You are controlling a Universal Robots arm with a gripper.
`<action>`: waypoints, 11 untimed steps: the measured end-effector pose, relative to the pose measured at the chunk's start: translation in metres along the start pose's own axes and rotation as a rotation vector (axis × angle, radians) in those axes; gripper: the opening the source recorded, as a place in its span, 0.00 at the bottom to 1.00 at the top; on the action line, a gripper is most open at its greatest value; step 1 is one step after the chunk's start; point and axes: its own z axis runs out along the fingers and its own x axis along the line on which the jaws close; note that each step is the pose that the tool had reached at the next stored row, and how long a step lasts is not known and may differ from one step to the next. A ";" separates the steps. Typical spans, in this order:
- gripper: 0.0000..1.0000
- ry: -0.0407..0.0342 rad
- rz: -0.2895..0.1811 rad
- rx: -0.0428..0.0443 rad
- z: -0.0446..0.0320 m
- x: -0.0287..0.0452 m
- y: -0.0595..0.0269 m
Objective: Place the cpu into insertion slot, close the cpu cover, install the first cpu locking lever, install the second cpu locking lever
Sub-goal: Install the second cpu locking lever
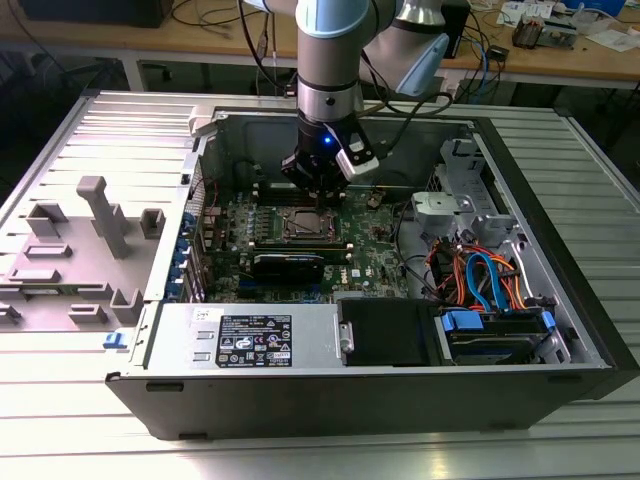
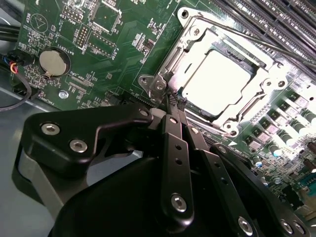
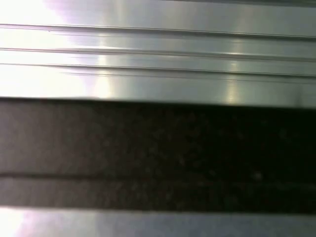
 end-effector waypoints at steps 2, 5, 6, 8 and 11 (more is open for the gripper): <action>0.11 0.0000 0.000 0.0000 0.0000 0.0001 -0.0014; 0.11 0.0000 0.000 -0.0001 0.0000 0.0001 -0.0040; 0.11 0.0000 0.000 0.0000 0.0000 0.0002 -0.0051; 0.11 -0.0001 0.000 0.0000 0.0000 0.0003 -0.0078; 0.11 -0.0001 0.000 -0.0001 0.0000 0.0004 -0.0095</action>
